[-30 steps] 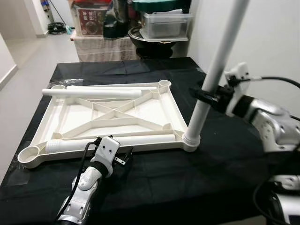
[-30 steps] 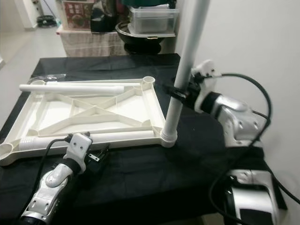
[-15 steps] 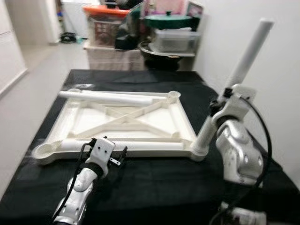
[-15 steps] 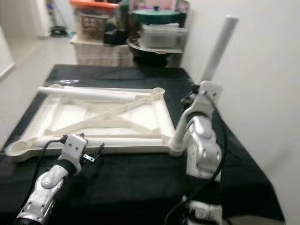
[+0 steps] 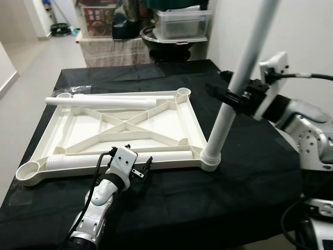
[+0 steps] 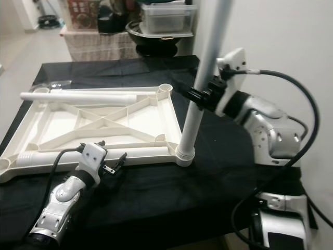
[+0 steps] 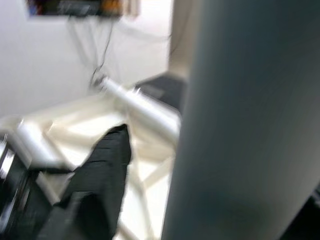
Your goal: Building children table
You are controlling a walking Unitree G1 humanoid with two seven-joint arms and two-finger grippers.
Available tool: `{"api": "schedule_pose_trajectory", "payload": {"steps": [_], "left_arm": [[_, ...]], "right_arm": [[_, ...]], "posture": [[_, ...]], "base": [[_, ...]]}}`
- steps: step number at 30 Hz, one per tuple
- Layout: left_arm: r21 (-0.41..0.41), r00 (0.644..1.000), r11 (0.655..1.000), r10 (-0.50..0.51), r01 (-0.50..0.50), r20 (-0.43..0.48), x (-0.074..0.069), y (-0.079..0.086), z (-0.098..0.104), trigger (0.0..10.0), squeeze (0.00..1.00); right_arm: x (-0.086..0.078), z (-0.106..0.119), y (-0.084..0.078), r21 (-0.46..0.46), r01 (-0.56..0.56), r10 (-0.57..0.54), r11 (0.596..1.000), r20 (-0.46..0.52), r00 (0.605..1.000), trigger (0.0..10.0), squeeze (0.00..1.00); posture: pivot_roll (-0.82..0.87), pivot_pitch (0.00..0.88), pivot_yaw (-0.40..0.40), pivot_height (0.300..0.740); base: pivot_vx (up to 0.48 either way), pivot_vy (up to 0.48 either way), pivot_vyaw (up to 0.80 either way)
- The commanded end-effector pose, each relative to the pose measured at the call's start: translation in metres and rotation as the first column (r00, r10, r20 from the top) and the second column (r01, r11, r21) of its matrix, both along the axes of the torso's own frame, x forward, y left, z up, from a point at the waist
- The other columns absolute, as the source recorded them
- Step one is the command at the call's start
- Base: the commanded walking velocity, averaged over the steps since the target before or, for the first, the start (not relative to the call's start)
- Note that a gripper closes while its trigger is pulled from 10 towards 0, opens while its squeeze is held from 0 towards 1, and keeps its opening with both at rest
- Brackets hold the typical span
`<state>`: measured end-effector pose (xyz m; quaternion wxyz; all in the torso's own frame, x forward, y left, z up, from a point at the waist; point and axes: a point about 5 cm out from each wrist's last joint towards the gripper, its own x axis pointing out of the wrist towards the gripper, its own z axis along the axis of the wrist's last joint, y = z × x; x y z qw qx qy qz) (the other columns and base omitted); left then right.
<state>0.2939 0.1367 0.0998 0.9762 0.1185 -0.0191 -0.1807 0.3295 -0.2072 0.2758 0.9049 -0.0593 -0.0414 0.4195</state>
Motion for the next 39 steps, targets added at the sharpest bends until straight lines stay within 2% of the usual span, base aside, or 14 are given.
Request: {"api": "schedule_pose_trajectory", "payload": {"steps": [1,5,11,13,15,19,20,21,22,27,28,35,36,39], "left_arm": [[0.011,0.999,1.0,0.016,-0.015,-0.034,-0.003,0.004,-0.008,10.0,0.0],[0.013,0.999,1.0,0.016,-0.016,-0.034,-0.004,0.004,-0.008,10.0,0.0],[0.019,0.999,1.0,0.016,-0.015,-0.032,-0.004,0.008,-0.007,10.0,0.0],[0.019,0.999,1.0,0.016,-0.015,-0.032,-0.004,0.008,-0.007,10.0,0.0],[0.02,0.999,1.0,0.009,-0.009,-0.034,-0.004,0.006,-0.007,10.0,0.0],[0.021,0.999,1.0,0.004,-0.003,-0.035,-0.004,0.004,-0.007,10.0,0.0],[0.021,0.999,1.0,0.003,-0.002,-0.035,-0.004,0.005,-0.007,10.0,0.0],[0.023,0.999,1.0,0.002,-0.002,-0.035,-0.003,0.005,-0.007,10.0,0.0],[0.024,0.999,1.0,0.002,-0.001,-0.034,-0.003,0.005,-0.007,10.0,0.0],[0.024,0.999,1.0,-0.001,0.001,-0.034,-0.002,0.005,-0.007,10.0,0.0],[0.022,0.999,1.0,0.0,0.001,-0.033,-0.002,0.004,-0.006,10.0,0.0],[0.016,0.999,1.0,0.001,-0.001,-0.032,-0.002,0.003,-0.007,10.0,0.0],[0.014,0.999,1.0,0.002,-0.002,-0.033,-0.002,0.002,-0.007,10.0,0.0],[0.014,0.999,1.0,0.003,-0.002,-0.034,-0.003,0.002,-0.008,10.0,0.0]], "right_arm": [[-0.002,-0.005,0.005,-0.021,-0.076,0.076,0.997,-0.011,0.997,0.0,0.0],[-0.003,-0.014,0.005,-0.05,-0.146,0.144,0.988,-0.046,0.989,0.0,0.0],[0.03,-0.036,0.001,-0.099,0.29,-0.301,0.952,-0.126,0.945,0.0,0.0],[0.03,-0.036,0.001,-0.099,0.29,-0.301,0.952,-0.126,0.945,0.0,0.0],[0.041,-0.056,-0.004,-0.046,0.68,-0.669,0.732,-0.233,0.705,0.0,0.0],[0.031,-0.07,0.007,-0.032,0.802,-0.774,0.597,-0.285,0.565,0.0,0.0],[0.022,-0.073,0.026,-0.014,0.793,-0.756,0.609,-0.312,0.576,0.0,0.0],[0.014,-0.074,0.041,-0.005,0.778,-0.739,0.628,-0.316,0.595,2.9,0.0],[0.008,-0.073,0.056,0.011,0.745,-0.702,0.667,-0.324,0.634,10.0,0.0],[0.005,-0.06,0.072,0.077,0.624,-0.583,0.778,-0.284,0.761,10.0,0.0],[0.009,-0.045,0.063,0.141,0.595,-0.554,0.792,-0.245,0.796,10.0,1.0],[0.015,-0.011,0.039,0.118,0.503,-0.482,0.856,-0.164,0.86,10.0,1.0],[0.009,-0.001,0.036,0.125,0.372,-0.356,0.92,-0.133,0.925,10.0,0.0],[-0.004,0.011,0.028,0.115,0.168,-0.164,0.979,-0.041,0.986,10.0,0.0]], "posture": [[0.0,0.0,-0.068,0.74],[0.0,0.0,-0.068,0.74],[-0.01,0.0,-0.058,0.74],[-0.01,0.0,-0.058,0.74],[-0.01,0.0,-0.053,0.74],[-0.01,0.0,-0.052,0.74],[-0.01,0.0,-0.052,0.74],[-0.01,0.0,-0.052,0.74],[-0.01,0.0,-0.044,0.74],[-0.02,0.0,-0.044,0.74],[-0.02,0.0,-0.046,0.74],[-0.02,0.0,-0.049,0.74],[-0.02,0.0,-0.051,0.74],[-0.02,0.0,-0.051,0.74]], "base": [[0.0,0.0,0.0],[0.0,0.0,0.0],[0.0,0.0,0.0],[0.0,0.0,0.0],[0.0,0.0,0.0],[0.0,0.0,0.0],[0.0,0.0,0.0],[0.0,0.0,0.0],[0.0,0.0,0.0],[0.0,0.0,0.0],[0.0,0.0,0.0],[0.0,0.0,0.0],[0.0,0.0,0.0],[0.0,0.0,0.0]]}}
